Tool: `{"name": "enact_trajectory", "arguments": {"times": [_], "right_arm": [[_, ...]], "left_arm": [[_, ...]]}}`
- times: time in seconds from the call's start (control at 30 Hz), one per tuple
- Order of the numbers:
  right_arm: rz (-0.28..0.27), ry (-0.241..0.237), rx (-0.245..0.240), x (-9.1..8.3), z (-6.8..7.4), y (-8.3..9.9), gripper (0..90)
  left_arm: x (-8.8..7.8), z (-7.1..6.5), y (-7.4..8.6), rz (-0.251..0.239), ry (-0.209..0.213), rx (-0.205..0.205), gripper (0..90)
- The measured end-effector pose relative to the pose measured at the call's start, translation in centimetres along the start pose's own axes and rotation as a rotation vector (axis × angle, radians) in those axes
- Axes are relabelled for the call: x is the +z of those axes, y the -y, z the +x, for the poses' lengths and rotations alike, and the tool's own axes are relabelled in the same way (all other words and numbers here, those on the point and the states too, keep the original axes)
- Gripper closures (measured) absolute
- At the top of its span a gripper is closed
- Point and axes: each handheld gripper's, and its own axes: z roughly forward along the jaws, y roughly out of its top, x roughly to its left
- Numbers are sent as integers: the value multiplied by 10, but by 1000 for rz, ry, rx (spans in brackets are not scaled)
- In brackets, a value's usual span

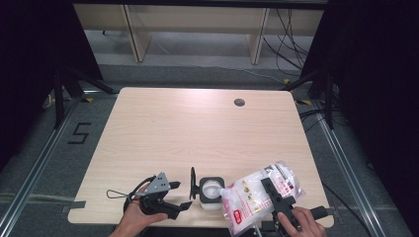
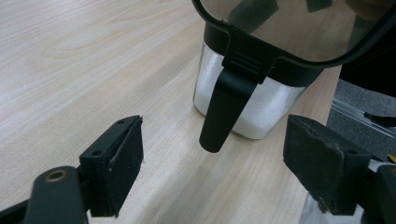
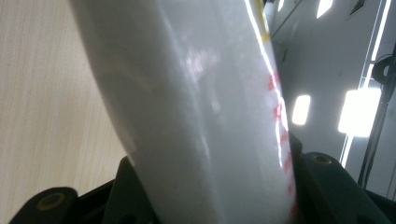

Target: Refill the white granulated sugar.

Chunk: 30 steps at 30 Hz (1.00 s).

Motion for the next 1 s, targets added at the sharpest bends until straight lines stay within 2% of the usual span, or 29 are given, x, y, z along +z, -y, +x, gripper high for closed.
{"name": "enact_trajectory", "arguments": {"times": [0.07, 0.13, 0.2, 0.23, 0.27, 0.33, 0.47, 0.53, 0.57, 0.63, 0.73, 0.8, 0.83, 0.9, 1.0], "right_arm": [[-1, 6, 13, 0, 1, 0, 567], [-29, 38, -12, 1, 0, 0, 567], [-22, 35, 6, 0, 0, -1, 567], [-23, 25, -36, 1, -2, 0, 567], [-24, 22, -48, 1, -4, 0, 567], [-13, 19, -2, 0, -1, -1, 567], [-15, 17, -2, 1, 0, -1, 568], [1, 2, 17, 0, 1, -2, 568], [-3, 17, 32, 0, 2, -1, 568], [2, 0, -11, 0, -2, -2, 568], [-19, 31, -9, 2, -1, -3, 568], [-10, 11, -16, 2, -2, -4, 568], [-17, 33, -18, 3, -1, -4, 568], [-16, 22, -21, 3, -1, -4, 568], [-24, 33, -27, 4, -2, -4, 568]], "left_arm": [[0, -1, 0, 5, -1, -10, 198], [0, 0, 0, 2, -1, 5, 198], [0, 0, 0, 2, -4, 4, 198], [-1, -1, 0, 3, -4, -15, 198], [-1, -1, 0, 3, -4, -15, 198], [0, -1, 0, 2, -2, -14, 198], [1, -2, 0, -5, -2, -18, 198], [-1, 1, 0, 24, -8, 10, 199], [-1, 0, 0, 18, -6, 4, 198], [0, 0, 0, 5, -4, -1, 198], [0, 0, 0, 8, -5, 1, 198], [0, -1, 0, 6, -4, -8, 198], [0, -1, 0, 0, -3, -18, 198], [0, -2, 0, -7, -3, -31, 198], [0, -1, 0, -4, -1, -28, 198]]}}
